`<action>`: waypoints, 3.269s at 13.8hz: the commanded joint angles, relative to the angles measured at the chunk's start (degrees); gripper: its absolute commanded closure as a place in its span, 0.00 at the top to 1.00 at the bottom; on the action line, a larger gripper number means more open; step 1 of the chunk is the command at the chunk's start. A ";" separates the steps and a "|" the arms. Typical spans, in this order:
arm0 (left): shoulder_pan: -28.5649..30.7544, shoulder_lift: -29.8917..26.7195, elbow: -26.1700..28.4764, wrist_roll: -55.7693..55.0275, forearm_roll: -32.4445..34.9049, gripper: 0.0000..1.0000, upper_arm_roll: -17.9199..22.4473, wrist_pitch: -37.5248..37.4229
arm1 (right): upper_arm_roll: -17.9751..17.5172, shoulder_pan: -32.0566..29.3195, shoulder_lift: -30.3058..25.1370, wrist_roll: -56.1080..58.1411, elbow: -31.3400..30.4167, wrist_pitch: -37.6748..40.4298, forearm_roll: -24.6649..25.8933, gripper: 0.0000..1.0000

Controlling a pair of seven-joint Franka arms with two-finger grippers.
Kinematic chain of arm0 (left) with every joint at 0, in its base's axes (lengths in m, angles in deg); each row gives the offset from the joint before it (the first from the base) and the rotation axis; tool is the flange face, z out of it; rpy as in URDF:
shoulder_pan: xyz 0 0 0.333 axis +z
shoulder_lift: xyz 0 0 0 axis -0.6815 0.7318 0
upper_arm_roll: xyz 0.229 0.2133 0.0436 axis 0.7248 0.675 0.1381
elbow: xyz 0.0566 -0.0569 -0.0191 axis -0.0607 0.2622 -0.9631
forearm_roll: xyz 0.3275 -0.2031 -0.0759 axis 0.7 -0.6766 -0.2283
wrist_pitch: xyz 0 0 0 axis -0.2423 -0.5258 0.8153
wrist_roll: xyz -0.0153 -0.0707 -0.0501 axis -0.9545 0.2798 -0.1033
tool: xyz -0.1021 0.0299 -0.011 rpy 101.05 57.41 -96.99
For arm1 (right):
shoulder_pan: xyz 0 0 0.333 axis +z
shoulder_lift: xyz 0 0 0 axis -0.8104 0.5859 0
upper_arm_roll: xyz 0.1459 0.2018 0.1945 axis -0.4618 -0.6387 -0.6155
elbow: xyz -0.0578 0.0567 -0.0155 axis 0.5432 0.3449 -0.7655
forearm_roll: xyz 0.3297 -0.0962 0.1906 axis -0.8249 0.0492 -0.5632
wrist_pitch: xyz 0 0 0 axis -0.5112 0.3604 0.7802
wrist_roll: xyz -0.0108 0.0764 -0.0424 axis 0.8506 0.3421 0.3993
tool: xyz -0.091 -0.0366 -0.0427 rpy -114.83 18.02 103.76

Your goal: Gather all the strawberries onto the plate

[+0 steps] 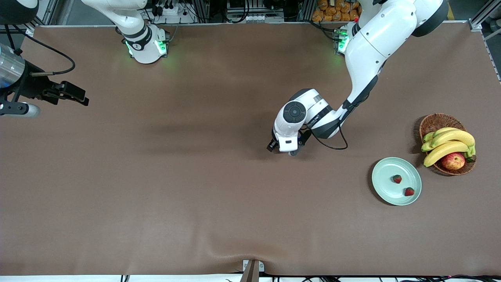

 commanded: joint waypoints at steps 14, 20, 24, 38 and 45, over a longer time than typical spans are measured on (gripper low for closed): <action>15.69 -13.45 0.98 16.77 0.70 0.00 -0.14 -7.00 | -0.36 -0.59 2.92 -1.05 8.40 2.50 2.57 1.00; 26.97 -10.65 -3.31 35.94 0.70 0.00 0.21 -7.09 | -0.44 1.52 4.15 -0.26 10.33 2.85 7.84 1.00; 29.17 -8.19 -6.39 48.07 0.79 0.00 3.89 -6.56 | -0.27 0.73 3.98 -0.35 10.33 4.34 5.12 1.00; 31.19 -6.14 -6.85 72.75 0.96 1.00 10.14 -7.70 | -0.27 -1.29 4.07 -0.26 10.24 4.26 2.92 1.00; 19.81 -19.41 -6.76 82.18 -7.27 1.00 16.88 -19.90 | -0.27 -1.47 4.07 -0.26 10.24 4.34 2.92 1.00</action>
